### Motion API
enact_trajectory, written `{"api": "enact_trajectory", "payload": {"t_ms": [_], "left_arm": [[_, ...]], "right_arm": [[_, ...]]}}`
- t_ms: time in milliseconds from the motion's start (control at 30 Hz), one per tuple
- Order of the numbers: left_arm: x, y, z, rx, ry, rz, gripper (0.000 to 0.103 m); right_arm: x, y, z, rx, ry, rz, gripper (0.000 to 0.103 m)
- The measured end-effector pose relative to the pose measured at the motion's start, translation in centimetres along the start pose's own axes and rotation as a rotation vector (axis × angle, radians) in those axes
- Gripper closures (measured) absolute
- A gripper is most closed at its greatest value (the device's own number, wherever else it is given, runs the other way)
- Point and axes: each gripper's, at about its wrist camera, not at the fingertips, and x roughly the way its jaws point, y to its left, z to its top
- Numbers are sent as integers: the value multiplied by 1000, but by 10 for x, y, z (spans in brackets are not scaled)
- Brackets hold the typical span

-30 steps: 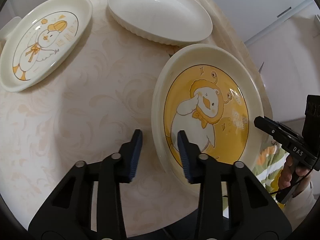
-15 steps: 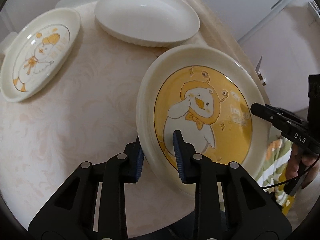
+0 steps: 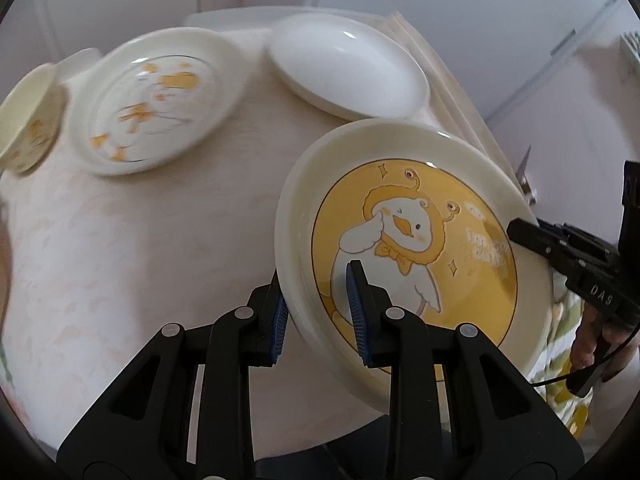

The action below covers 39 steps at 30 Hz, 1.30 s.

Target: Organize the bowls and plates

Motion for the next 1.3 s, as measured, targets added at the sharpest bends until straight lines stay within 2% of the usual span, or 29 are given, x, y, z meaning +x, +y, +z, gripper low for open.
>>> {"api": "enact_trajectory", "payload": {"t_ms": [67, 233, 533, 733, 967, 1133, 1300], "left_arm": [[-9, 11, -7, -20, -27, 7, 78], [-49, 43, -26, -76, -90, 78, 78], [-108, 136, -82, -201, -140, 173, 78], [-110, 185, -107, -247, -159, 202, 78], [-96, 230, -124, -276, -174, 196, 78], [-83, 234, -127, -269, -171, 181, 78], [-85, 229, -129, -230, -170, 215, 78]], "right_arm": [[0, 11, 2, -28, -10, 19, 84], [5, 53, 8, -119, -32, 80, 84], [43, 142, 5, -254, 1, 198, 84], [76, 186, -3, -303, 11, 231, 84], [111, 212, -14, -322, 2, 232, 84], [118, 214, -22, -306, 3, 223, 84], [119, 212, -25, -280, 11, 209, 84]]}}
